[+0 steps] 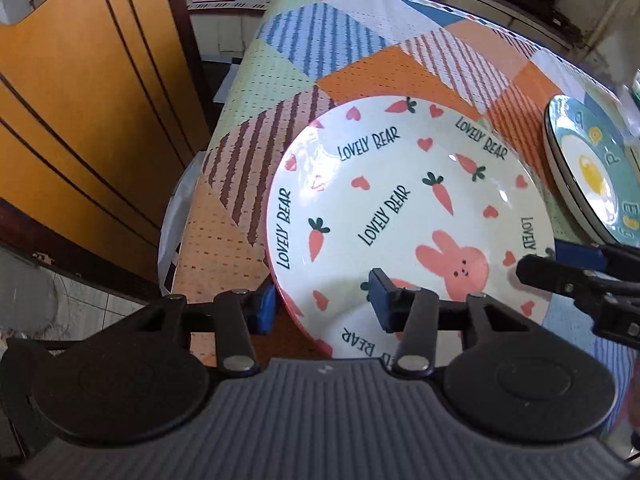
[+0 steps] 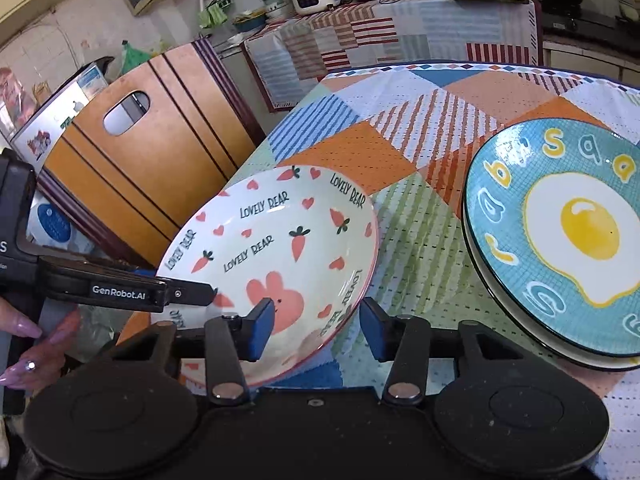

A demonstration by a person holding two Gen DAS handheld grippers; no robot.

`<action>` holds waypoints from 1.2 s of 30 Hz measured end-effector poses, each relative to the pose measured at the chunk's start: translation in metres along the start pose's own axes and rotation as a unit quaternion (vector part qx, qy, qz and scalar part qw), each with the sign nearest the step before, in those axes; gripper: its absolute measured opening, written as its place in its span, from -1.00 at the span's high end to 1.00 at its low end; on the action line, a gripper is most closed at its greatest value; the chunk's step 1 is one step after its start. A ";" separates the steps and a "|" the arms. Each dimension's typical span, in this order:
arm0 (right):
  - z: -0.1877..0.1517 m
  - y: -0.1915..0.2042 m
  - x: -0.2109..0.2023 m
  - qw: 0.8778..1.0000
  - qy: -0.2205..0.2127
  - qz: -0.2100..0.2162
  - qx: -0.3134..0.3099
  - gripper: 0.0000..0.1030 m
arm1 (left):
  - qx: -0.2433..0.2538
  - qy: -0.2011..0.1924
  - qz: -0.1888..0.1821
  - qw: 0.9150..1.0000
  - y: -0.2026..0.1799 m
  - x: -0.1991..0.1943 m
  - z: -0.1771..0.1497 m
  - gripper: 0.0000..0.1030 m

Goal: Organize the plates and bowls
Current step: 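Lift the Lovely Bear plate with both tools and carry it toward the plate stack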

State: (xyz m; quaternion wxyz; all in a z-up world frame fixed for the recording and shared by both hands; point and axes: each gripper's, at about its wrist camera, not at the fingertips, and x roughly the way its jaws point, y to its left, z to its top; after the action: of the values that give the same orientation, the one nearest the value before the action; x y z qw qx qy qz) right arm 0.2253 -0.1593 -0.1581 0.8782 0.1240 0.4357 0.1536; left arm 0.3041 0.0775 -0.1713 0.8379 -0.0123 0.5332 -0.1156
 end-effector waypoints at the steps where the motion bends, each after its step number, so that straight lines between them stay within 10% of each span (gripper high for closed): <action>1: 0.000 -0.003 0.004 1.000 0.002 -0.001 0.011 0.30 | -0.001 -0.005 0.000 1.000 0.001 -0.001 -0.002 0.17; 10: 0.001 -0.028 0.018 0.994 0.034 0.045 0.090 0.65 | -0.023 -0.016 -0.029 0.999 0.017 -0.003 -0.004 0.41; 36: -0.003 -0.019 -0.067 0.999 0.009 0.044 0.017 0.55 | 0.053 -0.067 0.009 0.996 -0.054 -0.094 -0.035 0.43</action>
State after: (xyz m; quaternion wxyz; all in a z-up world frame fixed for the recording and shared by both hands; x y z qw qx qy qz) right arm 0.1876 -0.2015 -0.1177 0.8646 0.1568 0.4399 0.1854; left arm 0.2251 0.0485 -0.0948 0.8724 0.0289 0.4688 -0.1352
